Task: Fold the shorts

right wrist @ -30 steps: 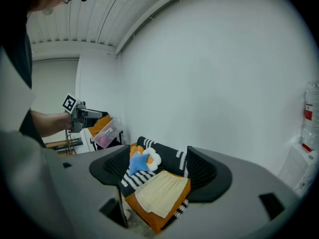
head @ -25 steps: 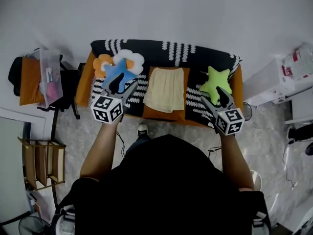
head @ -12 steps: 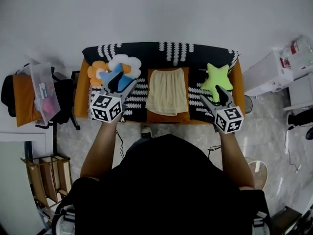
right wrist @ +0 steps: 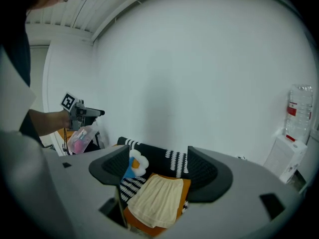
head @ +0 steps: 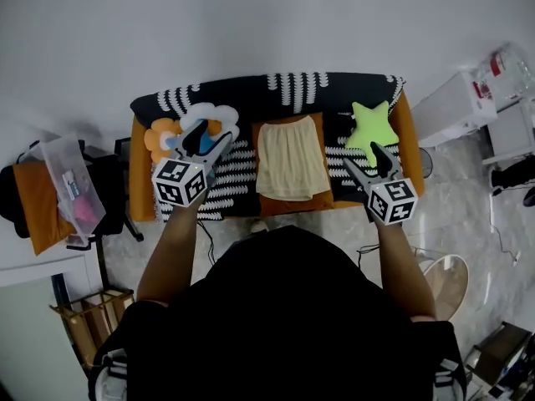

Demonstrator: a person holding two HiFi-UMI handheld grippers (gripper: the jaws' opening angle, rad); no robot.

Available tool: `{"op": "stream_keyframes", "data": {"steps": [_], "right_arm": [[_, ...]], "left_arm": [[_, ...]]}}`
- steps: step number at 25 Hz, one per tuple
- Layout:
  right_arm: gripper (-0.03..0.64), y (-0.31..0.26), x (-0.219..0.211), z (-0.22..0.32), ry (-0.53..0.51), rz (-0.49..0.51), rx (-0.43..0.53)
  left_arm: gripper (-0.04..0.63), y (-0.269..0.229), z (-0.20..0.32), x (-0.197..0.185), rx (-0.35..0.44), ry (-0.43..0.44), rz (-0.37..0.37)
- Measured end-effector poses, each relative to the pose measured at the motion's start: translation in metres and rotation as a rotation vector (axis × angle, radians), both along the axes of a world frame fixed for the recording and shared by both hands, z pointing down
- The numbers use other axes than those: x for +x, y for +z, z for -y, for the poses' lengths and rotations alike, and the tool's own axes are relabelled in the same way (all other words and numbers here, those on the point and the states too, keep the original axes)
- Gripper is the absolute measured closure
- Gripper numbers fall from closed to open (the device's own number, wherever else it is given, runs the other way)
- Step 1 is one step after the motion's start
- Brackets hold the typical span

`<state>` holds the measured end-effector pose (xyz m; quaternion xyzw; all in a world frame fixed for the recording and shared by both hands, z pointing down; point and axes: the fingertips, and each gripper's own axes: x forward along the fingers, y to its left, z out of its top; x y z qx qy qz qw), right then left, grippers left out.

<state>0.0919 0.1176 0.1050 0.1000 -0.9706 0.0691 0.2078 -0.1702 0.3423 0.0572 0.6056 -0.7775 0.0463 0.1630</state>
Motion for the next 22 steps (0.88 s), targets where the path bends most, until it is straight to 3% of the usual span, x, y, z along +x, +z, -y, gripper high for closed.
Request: {"op": "stream_keyframes", "data": {"steps": [12, 22], "right_arm": [[0.238, 0.008, -0.028, -0.027, 0.122, -0.021, -0.012], [0.235, 0.029, -0.014, -0.042, 0.206, -0.044, -0.046]], "left_arm": [[0.295, 0.011, 0.001, -0.052, -0.016, 0.123, -0.021], [0.295, 0.022, 0.001, -0.056, -0.033, 0.194, -0.033]]}}
